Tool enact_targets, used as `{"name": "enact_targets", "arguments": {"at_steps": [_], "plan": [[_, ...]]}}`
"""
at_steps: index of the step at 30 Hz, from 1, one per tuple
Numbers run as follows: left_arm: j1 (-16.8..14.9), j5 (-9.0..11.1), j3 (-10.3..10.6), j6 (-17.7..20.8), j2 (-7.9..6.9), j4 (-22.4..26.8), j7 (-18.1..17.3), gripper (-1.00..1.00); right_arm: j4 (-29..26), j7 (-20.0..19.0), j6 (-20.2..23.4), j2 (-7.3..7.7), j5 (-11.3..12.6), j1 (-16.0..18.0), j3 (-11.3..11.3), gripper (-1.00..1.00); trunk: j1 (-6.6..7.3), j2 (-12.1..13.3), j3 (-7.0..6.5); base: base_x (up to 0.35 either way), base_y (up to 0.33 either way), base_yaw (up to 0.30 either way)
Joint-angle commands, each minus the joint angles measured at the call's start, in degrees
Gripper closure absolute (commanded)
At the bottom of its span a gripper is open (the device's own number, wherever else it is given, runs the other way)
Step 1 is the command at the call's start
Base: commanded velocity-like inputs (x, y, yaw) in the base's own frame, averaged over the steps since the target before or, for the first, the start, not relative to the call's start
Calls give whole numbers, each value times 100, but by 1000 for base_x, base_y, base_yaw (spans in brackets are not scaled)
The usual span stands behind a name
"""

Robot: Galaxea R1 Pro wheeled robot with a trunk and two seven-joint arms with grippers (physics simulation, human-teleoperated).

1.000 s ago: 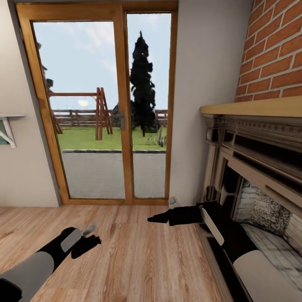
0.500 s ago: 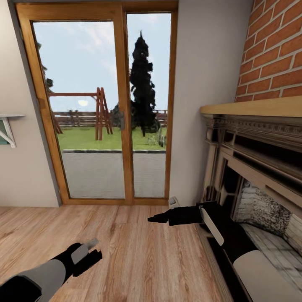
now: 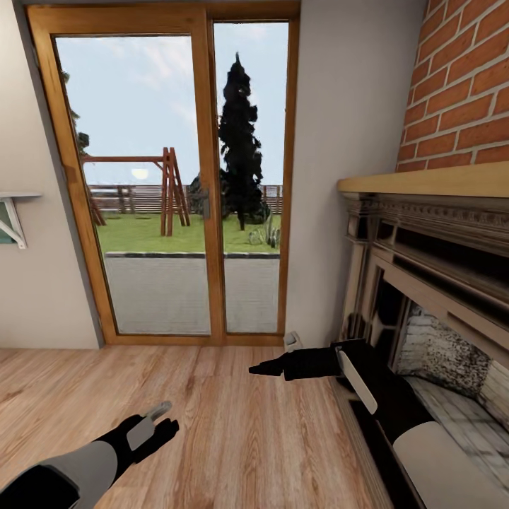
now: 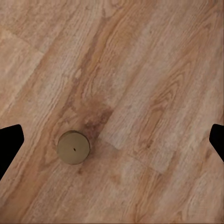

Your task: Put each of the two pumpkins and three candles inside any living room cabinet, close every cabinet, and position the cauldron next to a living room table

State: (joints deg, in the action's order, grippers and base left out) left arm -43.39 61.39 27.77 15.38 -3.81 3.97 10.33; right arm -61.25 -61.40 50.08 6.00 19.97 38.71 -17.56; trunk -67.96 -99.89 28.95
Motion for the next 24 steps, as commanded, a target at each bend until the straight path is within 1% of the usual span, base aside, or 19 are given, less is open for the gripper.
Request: {"name": "enact_targets", "arguments": {"at_steps": [1, 5, 13, 20, 24], "plan": [[6, 55, 47, 25, -8, 18, 8, -100, -1, 4, 28, 5, 25, 5, -10, -100, 1, -3, 7, 0, 0, 0], [55, 44, 52, 19, -15, 18, -97, -100, -1, 5, 28, 6, 25, 5, -10, -100, 1, -3, 7, 0, 0, 0], [76, 40, 51, 16, -45, 16, -124, -100, -1, 5, 27, 2, 25, 5, -10, -100, -175, -324, 150, 0, 0, 0], [123, 17, 53, 10, -32, 16, -134, -100, 1, 5, 20, -2, 25, 5, -10, -100, -329, -605, 276, 0, 0, 0], [222, 3, 53, -41, -9, 23, -136, -100, 5, 13, 20, -33, 23, 5, -10, -100, -417, -765, 348, 0, 0, 0]]}}
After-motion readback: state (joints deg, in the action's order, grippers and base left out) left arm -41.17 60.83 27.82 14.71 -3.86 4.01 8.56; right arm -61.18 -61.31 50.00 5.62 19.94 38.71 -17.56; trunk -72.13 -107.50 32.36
